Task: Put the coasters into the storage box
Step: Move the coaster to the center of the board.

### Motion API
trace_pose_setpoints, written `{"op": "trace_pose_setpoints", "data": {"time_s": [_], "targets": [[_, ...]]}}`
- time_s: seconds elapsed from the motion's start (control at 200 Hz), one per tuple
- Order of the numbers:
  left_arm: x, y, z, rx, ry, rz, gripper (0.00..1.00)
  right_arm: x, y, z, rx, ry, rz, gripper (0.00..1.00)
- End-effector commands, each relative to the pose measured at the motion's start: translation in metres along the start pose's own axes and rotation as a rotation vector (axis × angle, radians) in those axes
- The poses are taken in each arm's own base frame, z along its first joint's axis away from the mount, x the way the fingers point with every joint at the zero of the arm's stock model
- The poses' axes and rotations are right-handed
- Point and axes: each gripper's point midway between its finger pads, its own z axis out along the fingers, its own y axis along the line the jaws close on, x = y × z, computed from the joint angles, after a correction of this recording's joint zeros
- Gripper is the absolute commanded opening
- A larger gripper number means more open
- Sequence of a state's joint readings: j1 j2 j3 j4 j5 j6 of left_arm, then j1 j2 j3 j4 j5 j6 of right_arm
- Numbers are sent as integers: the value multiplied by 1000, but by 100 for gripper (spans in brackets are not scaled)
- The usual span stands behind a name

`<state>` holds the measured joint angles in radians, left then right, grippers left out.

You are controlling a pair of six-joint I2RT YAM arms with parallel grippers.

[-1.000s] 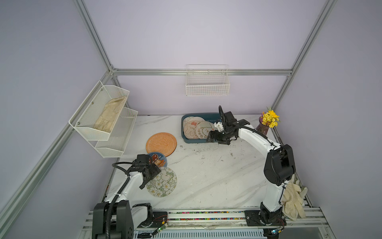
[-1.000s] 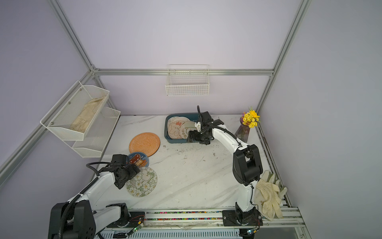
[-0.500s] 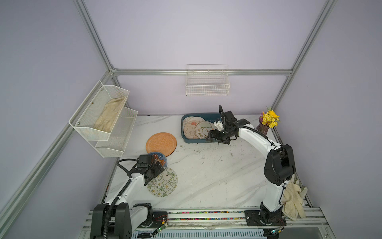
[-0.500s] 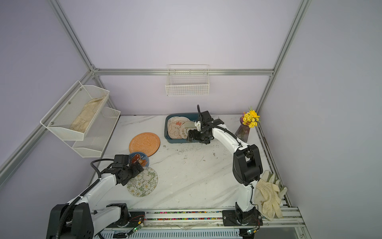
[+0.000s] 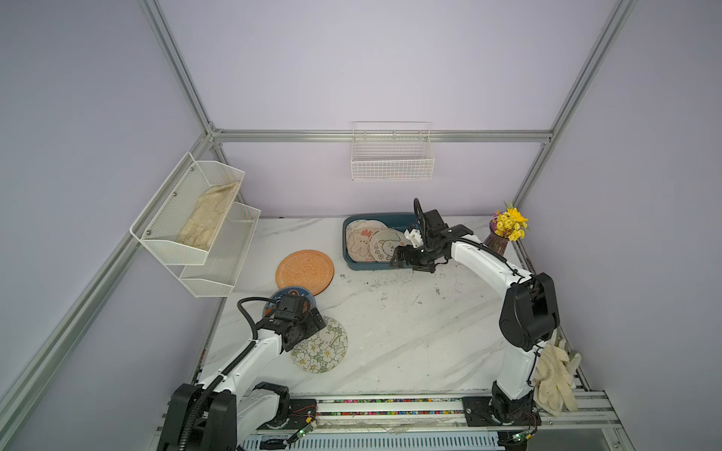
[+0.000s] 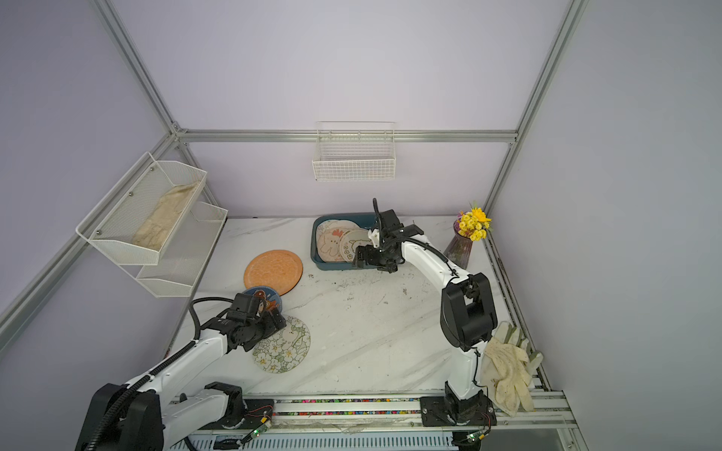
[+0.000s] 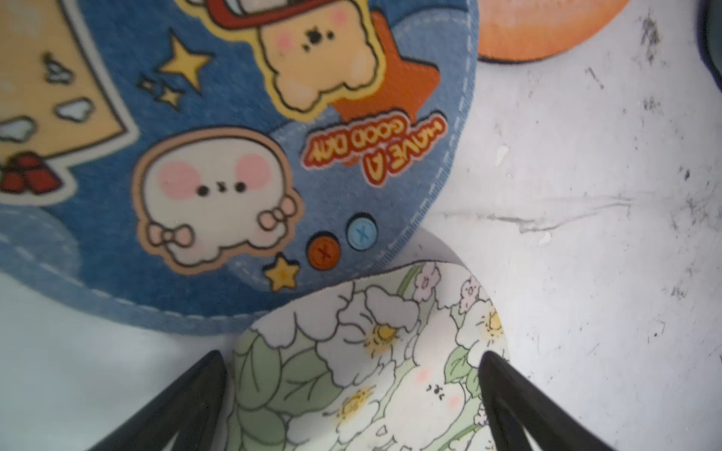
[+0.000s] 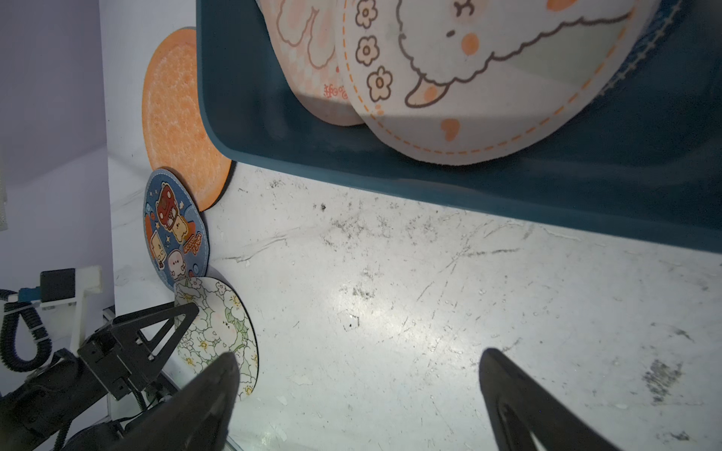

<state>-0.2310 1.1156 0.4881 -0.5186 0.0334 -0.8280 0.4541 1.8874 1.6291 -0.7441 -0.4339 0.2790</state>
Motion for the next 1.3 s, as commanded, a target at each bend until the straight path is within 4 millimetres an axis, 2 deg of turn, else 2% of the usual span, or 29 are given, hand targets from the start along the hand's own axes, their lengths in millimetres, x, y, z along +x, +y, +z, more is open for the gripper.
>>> {"op": "trace_pose_setpoints", "data": {"time_s": [0.0,0.1,0.375,0.51,0.775,0.935,1.295], "targets": [[52,13,7,-89,211,-21,100,6,7,-10,-5,-8,-25,97],[52,17,6,-129,208,-5,100,8,10,-9,-8,-9,-26,97],[42,39,-12,-234,136,-18,100,18,13,-8,0,5,-23,97],[43,37,-14,-221,129,-33,100,24,17,-5,-2,17,-23,97],[61,16,-3,-115,206,-10,100,48,31,13,-23,69,-26,97],[69,5,-1,-81,230,13,100,53,36,20,-27,81,-29,97],[73,-30,0,-42,263,114,100,70,46,35,-38,109,-24,97]]}}
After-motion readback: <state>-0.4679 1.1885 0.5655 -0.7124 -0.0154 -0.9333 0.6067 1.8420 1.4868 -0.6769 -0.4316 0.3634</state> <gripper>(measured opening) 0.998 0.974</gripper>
